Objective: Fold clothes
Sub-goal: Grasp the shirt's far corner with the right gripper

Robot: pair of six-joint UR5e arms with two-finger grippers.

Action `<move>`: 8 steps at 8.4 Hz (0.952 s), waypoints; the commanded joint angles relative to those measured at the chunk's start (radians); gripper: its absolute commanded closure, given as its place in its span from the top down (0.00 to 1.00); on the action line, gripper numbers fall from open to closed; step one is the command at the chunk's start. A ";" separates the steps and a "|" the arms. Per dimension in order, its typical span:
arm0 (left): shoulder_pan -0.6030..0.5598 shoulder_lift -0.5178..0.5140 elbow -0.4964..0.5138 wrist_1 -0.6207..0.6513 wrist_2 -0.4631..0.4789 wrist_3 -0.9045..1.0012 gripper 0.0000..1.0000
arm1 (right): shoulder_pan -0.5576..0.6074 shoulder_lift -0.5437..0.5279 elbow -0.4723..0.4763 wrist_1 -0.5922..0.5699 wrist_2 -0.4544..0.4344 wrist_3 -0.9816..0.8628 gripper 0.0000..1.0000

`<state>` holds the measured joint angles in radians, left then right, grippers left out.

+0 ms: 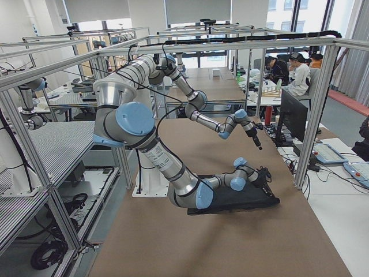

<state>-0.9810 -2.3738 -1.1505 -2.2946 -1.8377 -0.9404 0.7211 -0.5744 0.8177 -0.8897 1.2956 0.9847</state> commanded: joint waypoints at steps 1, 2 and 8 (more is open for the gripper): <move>0.001 -0.001 0.000 0.001 0.000 0.000 0.95 | 0.001 0.002 -0.002 -0.003 -0.004 -0.001 0.46; 0.001 -0.002 0.000 0.001 0.002 -0.001 0.95 | 0.000 0.002 -0.006 -0.003 -0.006 -0.001 0.46; -0.007 -0.009 0.009 0.003 0.002 -0.001 0.95 | -0.006 0.022 -0.035 -0.003 -0.006 -0.003 0.35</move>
<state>-0.9817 -2.3795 -1.1442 -2.2922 -1.8359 -0.9404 0.7155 -0.5657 0.7855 -0.8928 1.2872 0.9819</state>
